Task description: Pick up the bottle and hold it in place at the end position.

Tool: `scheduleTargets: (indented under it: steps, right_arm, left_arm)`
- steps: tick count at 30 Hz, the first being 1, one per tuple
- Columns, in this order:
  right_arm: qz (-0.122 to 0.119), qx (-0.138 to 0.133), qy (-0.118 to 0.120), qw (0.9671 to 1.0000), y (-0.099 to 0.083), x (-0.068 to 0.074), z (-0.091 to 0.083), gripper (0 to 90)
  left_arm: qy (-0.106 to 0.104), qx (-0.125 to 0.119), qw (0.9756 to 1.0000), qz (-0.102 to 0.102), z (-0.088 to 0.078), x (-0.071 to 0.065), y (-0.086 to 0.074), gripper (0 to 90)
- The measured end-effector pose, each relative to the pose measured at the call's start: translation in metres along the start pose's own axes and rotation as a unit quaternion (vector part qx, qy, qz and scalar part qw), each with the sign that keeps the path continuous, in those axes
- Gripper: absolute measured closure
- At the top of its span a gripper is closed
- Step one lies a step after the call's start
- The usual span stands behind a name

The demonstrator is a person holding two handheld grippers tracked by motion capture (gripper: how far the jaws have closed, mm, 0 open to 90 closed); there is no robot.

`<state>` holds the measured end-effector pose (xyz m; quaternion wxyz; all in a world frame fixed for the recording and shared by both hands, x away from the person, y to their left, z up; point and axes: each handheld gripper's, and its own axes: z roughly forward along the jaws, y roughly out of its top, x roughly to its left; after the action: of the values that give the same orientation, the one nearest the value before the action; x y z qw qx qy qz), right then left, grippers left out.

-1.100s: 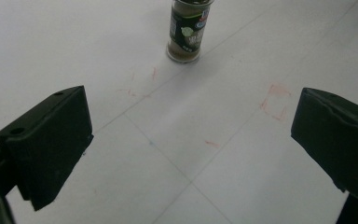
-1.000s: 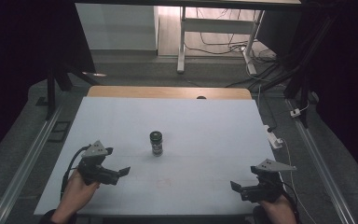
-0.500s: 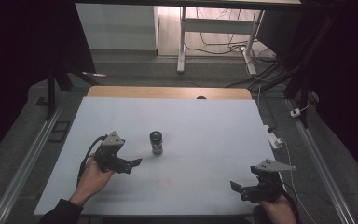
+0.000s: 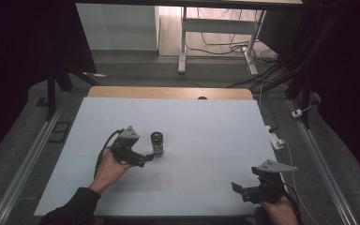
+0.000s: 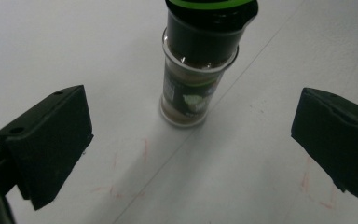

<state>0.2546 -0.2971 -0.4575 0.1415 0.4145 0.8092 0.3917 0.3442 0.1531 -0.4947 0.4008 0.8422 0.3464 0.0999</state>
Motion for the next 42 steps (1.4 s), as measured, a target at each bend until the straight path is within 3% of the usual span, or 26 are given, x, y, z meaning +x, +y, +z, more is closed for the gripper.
scheduleTargets:
  steps: [7, 11, 15, 23, 28, 31, 37, 42]
  right_arm:
    - [-0.001, 0.001, 0.001, 1.0, 0.0, 0.0, 0.0, 0.0]
    - [0.0, 0.001, 0.002, 1.0, 0.0, 0.0, 0.0, 0.0]
    - [-0.001, 0.001, 0.003, 1.0, 0.0, 0.0, 0.0, 0.0]
    - [-0.001, 0.001, 0.003, 1.0, 0.0, 0.0, 0.0, 0.0]
    - [-0.001, 0.001, 0.003, 1.0, 0.0, 0.0, 0.0, 0.0]
    - [0.0, 0.002, 0.004, 1.0, 0.0, 0.0, 0.0, 0.0]
    - [0.001, 0.005, 0.002, 1.0, 0.0, 0.0, 0.001, 0.0]
    - [0.004, 0.004, 0.003, 1.0, 0.0, -0.001, 0.001, 0.0]
  left_arm:
    - [-0.008, 0.01, 0.9998, 0.016, 0.024, 0.0, 0.009, 0.0]
    - [0.002, 0.019, 0.9994, 0.03, 0.034, 0.001, 0.011, 4.8]
    - [0.015, 0.024, 0.998, 0.055, 0.038, 0.0, 0.012, 22.9]
    - [0.005, 0.018, 0.9979, 0.062, 0.037, -0.001, 0.013, 52.5]
    - [0.007, 0.022, 0.9983, 0.054, 0.037, -0.002, 0.015, 53.4]
    - [0.019, 0.026, 0.9979, 0.057, 0.035, -0.003, 0.019, 53.5]
    - [0.017, 0.008, 0.9983, 0.055, 0.031, -0.003, 0.037, 53.5]
    - [0.008, 0.0, 0.9983, 0.057, 0.037, -0.005, 0.051, 53.5]
